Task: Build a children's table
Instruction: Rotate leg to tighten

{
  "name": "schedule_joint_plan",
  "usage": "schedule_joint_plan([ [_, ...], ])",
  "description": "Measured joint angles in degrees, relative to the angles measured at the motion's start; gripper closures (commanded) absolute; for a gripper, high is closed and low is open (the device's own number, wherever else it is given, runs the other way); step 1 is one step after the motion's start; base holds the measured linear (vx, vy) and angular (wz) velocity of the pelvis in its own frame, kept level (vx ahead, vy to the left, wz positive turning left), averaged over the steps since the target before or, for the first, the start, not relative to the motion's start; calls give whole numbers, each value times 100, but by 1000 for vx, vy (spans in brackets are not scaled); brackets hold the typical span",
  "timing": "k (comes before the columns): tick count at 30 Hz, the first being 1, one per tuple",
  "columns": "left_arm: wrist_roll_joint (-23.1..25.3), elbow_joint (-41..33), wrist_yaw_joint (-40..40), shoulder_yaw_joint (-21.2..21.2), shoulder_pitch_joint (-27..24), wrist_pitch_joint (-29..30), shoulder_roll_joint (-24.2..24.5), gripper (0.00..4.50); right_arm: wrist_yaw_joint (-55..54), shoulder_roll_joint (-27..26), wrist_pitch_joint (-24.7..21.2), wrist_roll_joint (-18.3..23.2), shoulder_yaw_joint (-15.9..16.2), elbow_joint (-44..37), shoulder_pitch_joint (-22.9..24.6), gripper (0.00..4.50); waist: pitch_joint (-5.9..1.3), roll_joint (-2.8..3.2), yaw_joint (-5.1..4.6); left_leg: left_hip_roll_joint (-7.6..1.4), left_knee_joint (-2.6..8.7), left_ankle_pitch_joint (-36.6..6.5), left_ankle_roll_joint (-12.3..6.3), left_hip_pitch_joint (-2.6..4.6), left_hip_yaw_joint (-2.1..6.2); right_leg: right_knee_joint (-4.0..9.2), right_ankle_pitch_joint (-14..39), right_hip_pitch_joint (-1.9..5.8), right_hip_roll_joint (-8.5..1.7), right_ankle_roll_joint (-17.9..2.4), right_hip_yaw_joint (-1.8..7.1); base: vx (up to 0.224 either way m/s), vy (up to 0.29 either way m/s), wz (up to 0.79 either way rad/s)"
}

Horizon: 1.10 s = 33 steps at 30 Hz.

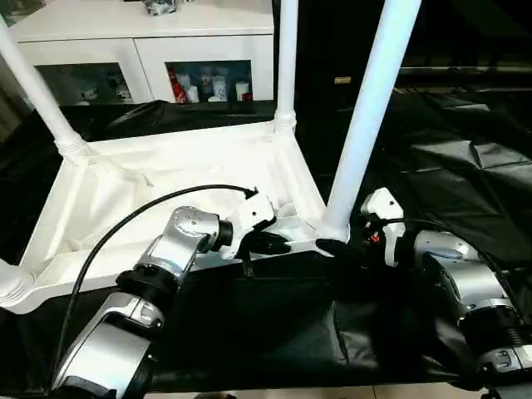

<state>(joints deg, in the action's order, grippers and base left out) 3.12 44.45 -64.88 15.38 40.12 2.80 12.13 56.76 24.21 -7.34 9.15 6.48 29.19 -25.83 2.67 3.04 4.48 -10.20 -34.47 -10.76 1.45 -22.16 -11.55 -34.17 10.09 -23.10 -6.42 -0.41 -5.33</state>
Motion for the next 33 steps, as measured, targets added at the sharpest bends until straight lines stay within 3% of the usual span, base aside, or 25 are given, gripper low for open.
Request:
schedule_joint_plan([
  [12,0,-45,-118,6,-7,51,-11,450,-15,-102,19,7,-3,121,-111,165,0,1,62,0,0,0,1,1,0,-2,0,-1,0,0,0,0,0,0],
  [19,11,-93,-50,6,-67,75,28,450,-207,-228,62,-8,-22,158,-70,173,0,-1,50,0,0,-1,2,6,0,-2,0,1,0,1,1,0,0,0],
  [22,123,27,484,-13,33,193,-115,450,-945,-574,55,-17,-265,400,-112,174,-2,-33,27,0,-1,-15,26,18,0,-6,-1,9,0,-1,2,0,0,0],
  [27,214,550,1817,-211,446,787,-787,450,-3050,-1296,-128,-221,-685,1016,-594,175,-4,-53,-134,20,-8,-15,27,26,0,10,-4,26,-1,-5,32,0,0,0],
  [32,236,874,2695,-277,688,970,-1298,450,-4271,-1660,-144,-408,-872,1478,-986,175,-3,-57,-162,27,-6,-15,26,24,1,17,-3,27,-2,-4,42,0,0,0],
  [33,241,878,2706,-277,691,963,-1301,450,-4294,-1675,-100,-420,-884,1502,-992,140,-3,-57,-156,27,-4,-15,26,24,3,13,-4,27,-1,-5,40,0,0,0],
])
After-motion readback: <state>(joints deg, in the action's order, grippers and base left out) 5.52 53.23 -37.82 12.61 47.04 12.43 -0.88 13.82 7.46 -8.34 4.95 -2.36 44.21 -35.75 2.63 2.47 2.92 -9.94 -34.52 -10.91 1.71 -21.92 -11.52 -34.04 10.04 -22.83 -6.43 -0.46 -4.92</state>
